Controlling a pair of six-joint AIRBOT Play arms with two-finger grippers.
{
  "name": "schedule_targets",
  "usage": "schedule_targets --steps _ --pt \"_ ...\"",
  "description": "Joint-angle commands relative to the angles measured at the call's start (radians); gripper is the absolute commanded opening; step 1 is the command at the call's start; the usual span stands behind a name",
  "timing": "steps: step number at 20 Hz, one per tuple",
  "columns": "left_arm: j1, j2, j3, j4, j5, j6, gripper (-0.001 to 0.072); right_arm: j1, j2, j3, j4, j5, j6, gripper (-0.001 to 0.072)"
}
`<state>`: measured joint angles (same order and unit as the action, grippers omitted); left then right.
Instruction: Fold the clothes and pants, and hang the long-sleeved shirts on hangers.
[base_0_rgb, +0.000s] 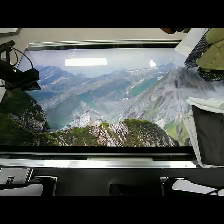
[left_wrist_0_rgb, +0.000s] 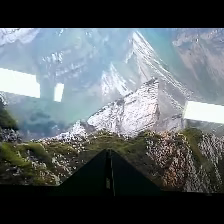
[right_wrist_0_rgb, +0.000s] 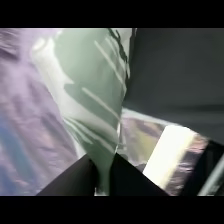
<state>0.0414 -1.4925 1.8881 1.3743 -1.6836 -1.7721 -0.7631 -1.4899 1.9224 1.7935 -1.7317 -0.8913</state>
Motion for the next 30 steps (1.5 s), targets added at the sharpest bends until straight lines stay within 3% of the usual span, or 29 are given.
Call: schedule_targets --steps 1,5,12,23,24,25,26,27,29,30 --pt "0.001 -0.005 0.0 0.013 0.0 -0.001 0.0014 0.0 0.004 -0.031 -0.189 -0.09 -0.179 0.0035" --pt "0.001 -0.006 0.0 0.06 0.0 -0.001 0.0014 0.0 0.05 -0.224 -0.31 -0.072 -0.247 0.0035" --pt "0.001 -0.006 0.0 0.094 0.0 -0.002 0.0014 0.0 0.166 -0.637 -0.47 -0.01 -0.242 0.0035" --pt "0.001 -0.02 0.0 0.093 0.0 -0.008 0.0014 0.0 0.177 -0.702 -0.634 0.054 -0.249 0.004" --pt "0.001 -0.021 0.0 0.094 0.001 -0.008 0.0014 0.0 0.177 -0.702 -0.64 0.054 -0.249 0.0089" --pt "0.001 -0.022 0.0 0.093 0.0 -0.008 0.0015 0.0 0.177 -0.702 -0.64 0.052 -0.249 0.0192" --pt "0.001 -0.022 0.0 0.093 0.001 -0.008 0.0015 0.0 0.177 -0.702 -0.64 0.041 -0.25 0.0392" --pt "0.001 -0.022 0.0 0.093 0.0 -0.008 0.0016 0.0 0.179 -0.702 -0.64 0.033 -0.252 0.0543" --pt "0.001 -0.022 0.0 0.093 0.001 -0.008 0.0017 0.0 0.21 -0.688 -0.597 0.069 -0.253 0.0534" --pt "0.001 -0.022 0.0 0.093 0.0 -0.008 0.0018 0.0 0.238 -0.668 -0.523 0.12 -0.275 0.049"
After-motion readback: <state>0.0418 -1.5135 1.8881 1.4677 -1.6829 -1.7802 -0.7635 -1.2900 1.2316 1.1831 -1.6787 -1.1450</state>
